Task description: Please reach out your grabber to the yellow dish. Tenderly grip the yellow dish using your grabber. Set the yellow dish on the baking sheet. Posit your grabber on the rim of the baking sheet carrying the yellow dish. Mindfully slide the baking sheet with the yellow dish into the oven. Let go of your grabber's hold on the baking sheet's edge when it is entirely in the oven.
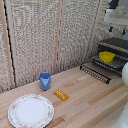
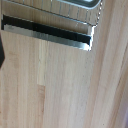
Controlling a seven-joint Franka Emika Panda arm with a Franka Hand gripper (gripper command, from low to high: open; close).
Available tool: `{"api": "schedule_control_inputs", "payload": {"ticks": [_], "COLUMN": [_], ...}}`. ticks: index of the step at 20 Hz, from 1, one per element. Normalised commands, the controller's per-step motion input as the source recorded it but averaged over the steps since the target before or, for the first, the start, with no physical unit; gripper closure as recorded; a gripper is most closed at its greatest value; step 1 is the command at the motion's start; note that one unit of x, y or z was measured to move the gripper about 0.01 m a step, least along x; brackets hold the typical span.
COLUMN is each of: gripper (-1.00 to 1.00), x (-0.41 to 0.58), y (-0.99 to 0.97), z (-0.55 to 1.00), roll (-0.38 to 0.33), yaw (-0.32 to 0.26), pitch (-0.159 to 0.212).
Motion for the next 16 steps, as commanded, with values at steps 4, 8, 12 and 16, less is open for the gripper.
{"api": "schedule_control_inputs", "payload": {"ticks": [4,8,12,16], "gripper": [-1.00,-1.00,-1.00,-1.00], "x": [0.004,0.000,-0.015,0.000], "y": [-0.01,-0.04,-0.02,0.02], "z": [0.00,-0.06,0.00,0.01], "roll": [-0.258,-0.280,-0.273,-0.315], "yaw": [0.245,0.246,0.241,0.185], "pitch": [-0.001,-0.017,0.017,0.114]}}
